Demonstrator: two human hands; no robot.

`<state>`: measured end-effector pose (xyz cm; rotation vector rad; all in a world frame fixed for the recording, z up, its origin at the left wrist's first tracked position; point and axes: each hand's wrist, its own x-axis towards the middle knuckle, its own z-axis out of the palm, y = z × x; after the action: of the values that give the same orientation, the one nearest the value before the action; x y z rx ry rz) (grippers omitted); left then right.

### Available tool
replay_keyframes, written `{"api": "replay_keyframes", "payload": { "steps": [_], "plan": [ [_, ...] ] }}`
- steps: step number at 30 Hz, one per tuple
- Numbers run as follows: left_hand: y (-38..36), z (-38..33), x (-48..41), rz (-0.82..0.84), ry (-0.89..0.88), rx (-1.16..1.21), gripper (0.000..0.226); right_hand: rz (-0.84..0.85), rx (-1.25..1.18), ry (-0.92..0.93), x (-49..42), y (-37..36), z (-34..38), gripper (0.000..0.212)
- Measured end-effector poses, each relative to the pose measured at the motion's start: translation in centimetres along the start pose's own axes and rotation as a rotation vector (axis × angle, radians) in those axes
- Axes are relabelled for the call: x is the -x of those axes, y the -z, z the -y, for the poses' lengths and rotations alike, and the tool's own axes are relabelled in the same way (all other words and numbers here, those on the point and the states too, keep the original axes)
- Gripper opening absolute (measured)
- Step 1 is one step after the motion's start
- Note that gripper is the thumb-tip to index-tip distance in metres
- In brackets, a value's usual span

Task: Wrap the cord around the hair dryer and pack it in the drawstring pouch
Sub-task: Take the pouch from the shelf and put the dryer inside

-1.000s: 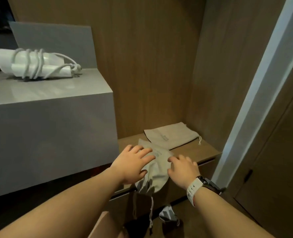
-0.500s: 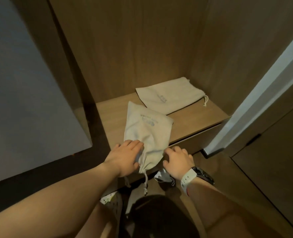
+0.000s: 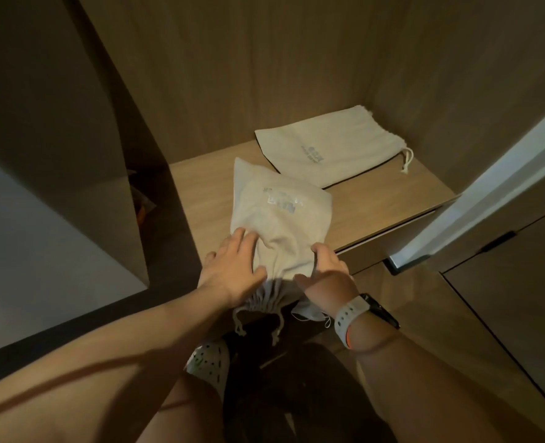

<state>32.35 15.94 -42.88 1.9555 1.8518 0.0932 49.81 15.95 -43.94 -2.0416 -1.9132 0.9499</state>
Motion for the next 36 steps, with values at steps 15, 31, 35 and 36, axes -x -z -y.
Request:
{"api": "replay_keyframes", "payload": {
  "steps": [15,31,35,36],
  "plan": [
    [1.7,-6.3,-8.8,-0.090,-0.021,-0.152,0.051,-0.222,0.030,-0.009,-7.3,6.1,-1.0,0.039],
    [-0.6,-4.9,-9.7,-0.476,0.006,0.051,0.031,0.005,0.315,0.103,-19.3,4.4,-0.5,0.065],
    [-0.3,-5.3,-9.6,-0.459,0.001,0.035,0.032,-0.093,0.394,0.011,-18.8,5.1,-0.4,0.042],
    [-0.2,-5.3,-9.5,-0.452,0.006,0.027,0.033,-0.086,0.399,-0.011,-18.5,5.3,-0.6,0.034]
  ]
}}
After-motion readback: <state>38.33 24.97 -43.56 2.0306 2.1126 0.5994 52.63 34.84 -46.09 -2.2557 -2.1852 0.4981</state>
